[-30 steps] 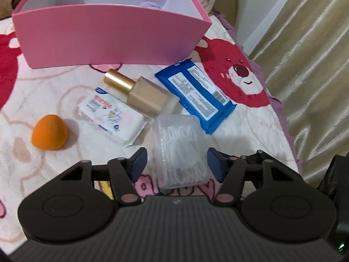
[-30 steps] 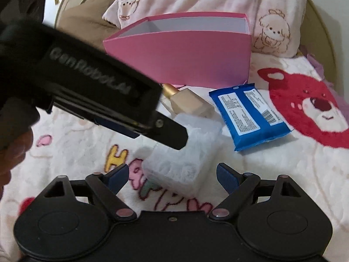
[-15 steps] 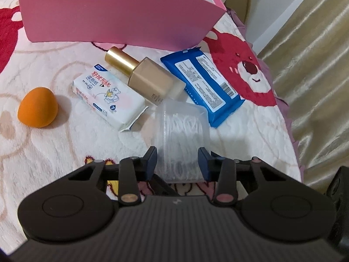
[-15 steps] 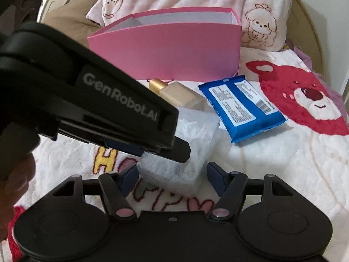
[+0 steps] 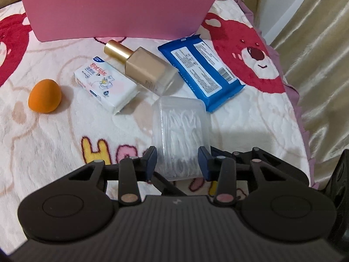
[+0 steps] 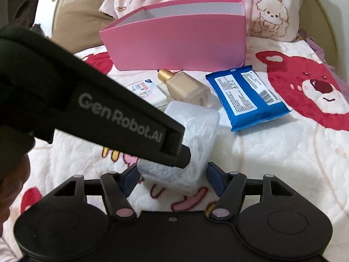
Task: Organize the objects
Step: 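Close the left gripper on the clear cotton-swab case, then carry the swab case with the left gripper into the pink box and release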
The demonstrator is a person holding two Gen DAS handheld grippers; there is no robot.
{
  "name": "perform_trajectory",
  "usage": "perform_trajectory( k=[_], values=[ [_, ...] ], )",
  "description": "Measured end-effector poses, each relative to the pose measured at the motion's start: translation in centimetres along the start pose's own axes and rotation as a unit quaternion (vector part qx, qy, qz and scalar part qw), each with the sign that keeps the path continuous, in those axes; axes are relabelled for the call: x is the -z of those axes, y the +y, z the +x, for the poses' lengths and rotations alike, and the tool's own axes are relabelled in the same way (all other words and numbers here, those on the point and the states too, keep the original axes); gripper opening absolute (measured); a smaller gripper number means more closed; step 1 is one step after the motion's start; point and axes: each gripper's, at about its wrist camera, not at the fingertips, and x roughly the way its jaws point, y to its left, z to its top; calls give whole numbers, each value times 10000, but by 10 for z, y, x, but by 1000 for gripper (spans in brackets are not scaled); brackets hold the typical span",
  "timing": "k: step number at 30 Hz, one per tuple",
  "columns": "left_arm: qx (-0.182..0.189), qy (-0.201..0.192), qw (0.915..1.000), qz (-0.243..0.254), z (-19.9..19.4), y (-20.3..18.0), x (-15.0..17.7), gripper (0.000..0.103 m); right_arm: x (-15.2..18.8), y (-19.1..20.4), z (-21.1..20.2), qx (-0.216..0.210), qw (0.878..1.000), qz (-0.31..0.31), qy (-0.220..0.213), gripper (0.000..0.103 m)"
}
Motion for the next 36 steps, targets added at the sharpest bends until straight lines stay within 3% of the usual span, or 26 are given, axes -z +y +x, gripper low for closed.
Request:
perform_trajectory(
  k=[10,17,23,28,36],
  values=[
    [-274,30,9995,150,-28,-28,3,39,-7,-7,-26,-457,9988,-159,62,71],
    [-102,-212,9995,221,-70,-28,-1,39,-33,16,-52,-300,9988,-388,61,71],
    [59,-571,9983,35,-108,-14,-12,40,-56,62,-71,318,9922,-1200,-120,70],
    [370,-795,9960,-159,-138,5,-36,40,-92,81,-80,492,9855,-1613,-166,70],
    [626,-977,9932,-15,-178,14,-105,40,-173,93,-93,768,9783,-1921,-89,70]
  ],
)
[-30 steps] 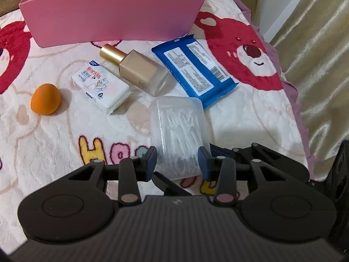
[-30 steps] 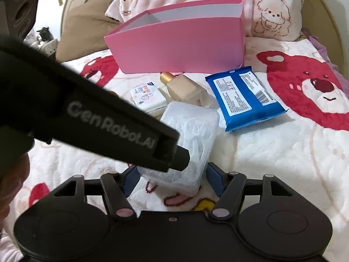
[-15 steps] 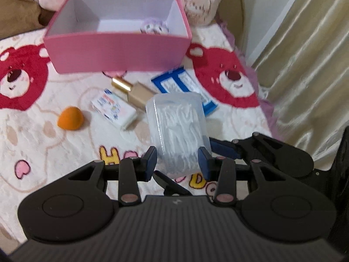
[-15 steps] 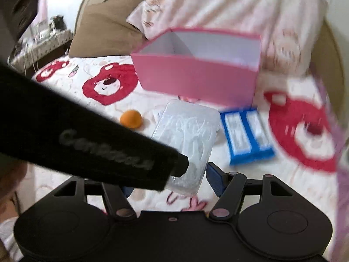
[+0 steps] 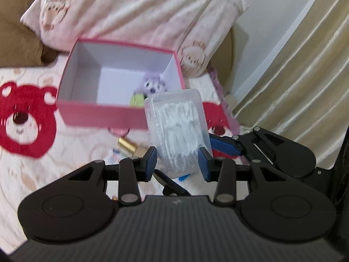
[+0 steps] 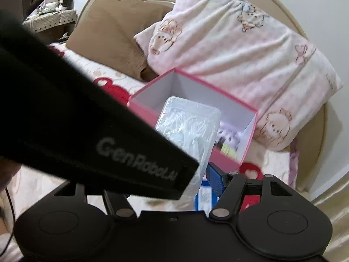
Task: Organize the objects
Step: 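Carry the swab case with the left gripper into the pink box and release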
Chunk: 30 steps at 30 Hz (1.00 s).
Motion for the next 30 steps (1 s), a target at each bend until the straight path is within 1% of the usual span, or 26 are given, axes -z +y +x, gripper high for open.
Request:
perform_trajectory(
  k=[2,4,7,11,13,17,20,22,24,25,26,28,30],
  values=[
    [130,21,9999,-1,-3,3,-20,39,-20,-7,1,59,10000,-39,44,70],
    [330,111,9993,-143,-3,10,-40,39,-38,-9,2,179,9990,-389,136,70],
    [528,106,9981,-287,-3,18,-65,39,-65,-19,7,206,9980,-534,275,70],
    [520,61,9981,-335,6,30,-95,40,-94,-32,26,179,9981,-472,360,70],
    [497,112,9980,-378,18,40,-109,40,-104,-42,43,78,9988,-270,398,70],
    [534,351,9963,-576,52,65,-131,39,-107,-63,81,-224,9984,144,491,70],
    [475,485,9954,-677,83,81,-141,39,-104,-80,115,-461,9957,579,561,70],
    [354,550,9956,-665,103,90,-147,39,-102,-91,142,-594,9921,907,628,70],
    [87,598,9964,-600,125,96,-154,39,-101,-95,170,-614,9911,1019,600,70],
    [-61,596,9961,-652,135,100,-157,40,-96,-86,178,-610,9905,1095,564,70],
    [-157,609,9960,-634,145,103,-160,40,-96,-89,189,-605,9896,1174,563,70],
    [-238,672,9950,-698,164,112,-165,39,-92,-99,210,-666,9846,1478,650,70],
    [-239,704,9946,-722,180,120,-168,39,-92,-109,229,-787,9791,1727,731,70]
  ],
)
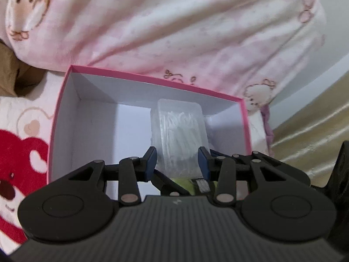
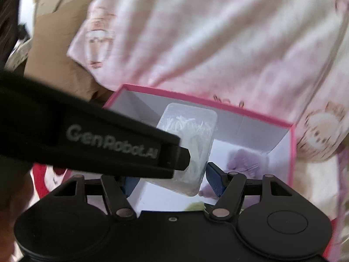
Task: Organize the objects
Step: 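Carry the swab case with the left gripper into the pink box and release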
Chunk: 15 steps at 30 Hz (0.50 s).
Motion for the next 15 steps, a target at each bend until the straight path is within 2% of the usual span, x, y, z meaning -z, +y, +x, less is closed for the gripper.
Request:
perform_trajectory(
  k=[5,11,15],
  values=[
    [5,242,9997,-49,35,11,-10,39,-1,-21,29,-204,9985,438,260,70],
    [97,457,9987,-212,72,26,-10,39,-2,-28,62,-142,9965,558,605,70],
    [67,482,9984,-277,83,36,-11,39,-4,-33,90,-203,9951,562,789,71]
  ],
)
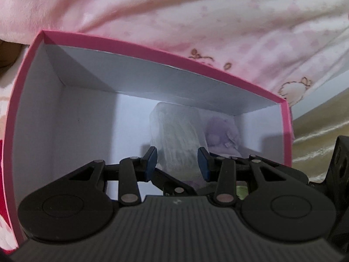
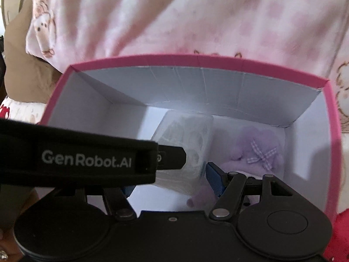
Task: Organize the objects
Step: 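Carry the swab case with the left gripper into the pink box and release, then withdraw the left gripper and move it toward the orange sponge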
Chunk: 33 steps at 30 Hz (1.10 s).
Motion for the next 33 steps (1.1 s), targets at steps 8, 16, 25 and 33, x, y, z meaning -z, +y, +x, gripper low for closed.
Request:
perform_trajectory(
  k=[8,16,25,33],
  values=[
    [128,179,9996,-191,19,8,4,33,0,-3,7,-20,9986,-47,531,73],
    [76,48,9997,-224,27,-2,8,30,21,7,-20,83,9968,-727,322,74],
    [-67,-361,9984,429,-45,-17,30,37,63,11,-92,156,9908,-1245,-499,74],
    [-420,-453,9904,1233,-132,-51,66,55,86,28,-168,191,9837,-1432,-1074,74]
  ],
)
